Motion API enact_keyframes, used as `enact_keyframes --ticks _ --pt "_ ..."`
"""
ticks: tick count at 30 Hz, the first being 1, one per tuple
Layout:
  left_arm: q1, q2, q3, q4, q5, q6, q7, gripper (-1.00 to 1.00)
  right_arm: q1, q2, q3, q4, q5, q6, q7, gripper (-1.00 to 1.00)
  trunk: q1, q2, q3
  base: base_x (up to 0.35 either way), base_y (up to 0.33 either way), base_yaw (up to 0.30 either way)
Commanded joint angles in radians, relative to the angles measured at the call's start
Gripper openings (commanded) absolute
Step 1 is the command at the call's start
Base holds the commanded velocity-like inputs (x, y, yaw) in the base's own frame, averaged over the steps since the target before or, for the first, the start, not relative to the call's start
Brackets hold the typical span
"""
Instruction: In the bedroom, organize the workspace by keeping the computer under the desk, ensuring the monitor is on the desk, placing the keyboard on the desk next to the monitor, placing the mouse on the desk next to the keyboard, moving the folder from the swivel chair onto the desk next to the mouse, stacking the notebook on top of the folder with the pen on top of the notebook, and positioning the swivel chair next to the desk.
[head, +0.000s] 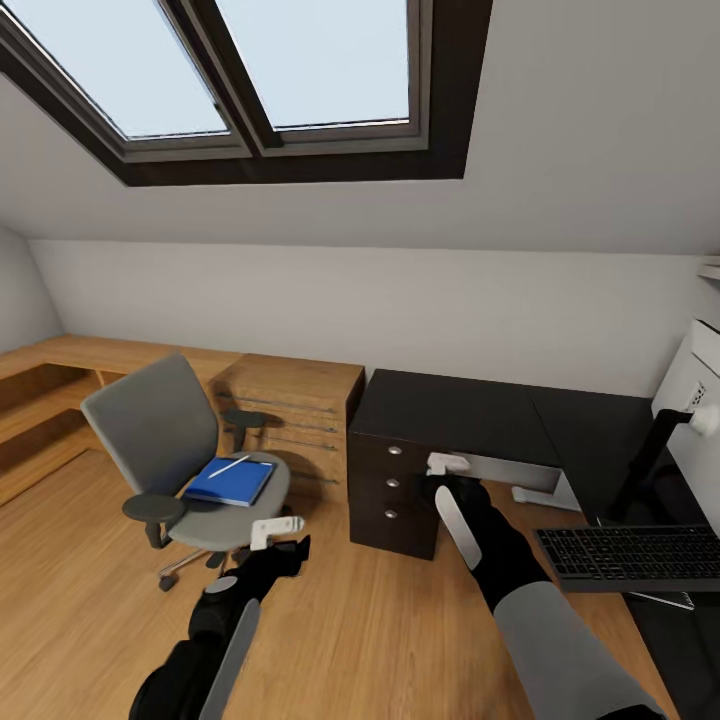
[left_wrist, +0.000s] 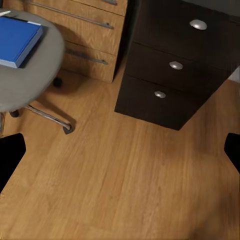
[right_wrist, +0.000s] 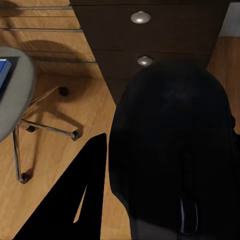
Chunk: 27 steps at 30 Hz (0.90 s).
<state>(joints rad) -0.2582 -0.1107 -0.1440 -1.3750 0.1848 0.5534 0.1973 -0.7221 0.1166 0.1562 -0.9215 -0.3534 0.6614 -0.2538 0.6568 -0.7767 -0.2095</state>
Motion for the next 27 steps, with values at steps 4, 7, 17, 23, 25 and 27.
enact_keyframes --ticks 4,7,17,23,25,27 --pt "-0.001 0.024 -0.003 -0.019 0.013 0.006 0.007 1.00 0.001 -0.001 0.004 -0.011 -0.012 0.002 -0.007 -1.00 0.000 -0.001 -0.002 0.052 0.000 0.000" --pt "-0.001 0.030 -0.006 -0.029 0.013 0.006 0.007 1.00 0.001 -0.001 0.005 -0.031 -0.013 0.003 -0.006 -1.00 0.000 -0.001 -0.002 0.247 0.000 0.000" --pt "-0.001 0.028 -0.011 -0.031 0.013 0.009 0.007 1.00 0.001 -0.002 0.004 -0.039 -0.013 0.003 -0.007 -1.00 0.000 -0.001 -0.002 0.320 0.000 0.000" --pt "-0.001 0.028 -0.013 -0.032 0.013 0.011 0.006 1.00 0.001 -0.002 0.005 -0.041 -0.013 0.003 -0.006 -1.00 0.000 -0.001 -0.002 0.326 0.000 0.000" --pt "-0.001 0.028 -0.013 -0.032 0.013 0.011 0.007 1.00 0.001 -0.002 0.005 -0.041 -0.013 0.002 -0.006 -1.00 0.000 -0.001 -0.002 0.326 0.000 0.000" --pt "-0.001 0.028 -0.014 -0.032 0.013 0.011 0.006 1.00 0.001 -0.001 0.005 -0.042 -0.012 0.000 -0.007 -1.00 0.000 -0.001 -0.002 0.326 0.000 0.000"
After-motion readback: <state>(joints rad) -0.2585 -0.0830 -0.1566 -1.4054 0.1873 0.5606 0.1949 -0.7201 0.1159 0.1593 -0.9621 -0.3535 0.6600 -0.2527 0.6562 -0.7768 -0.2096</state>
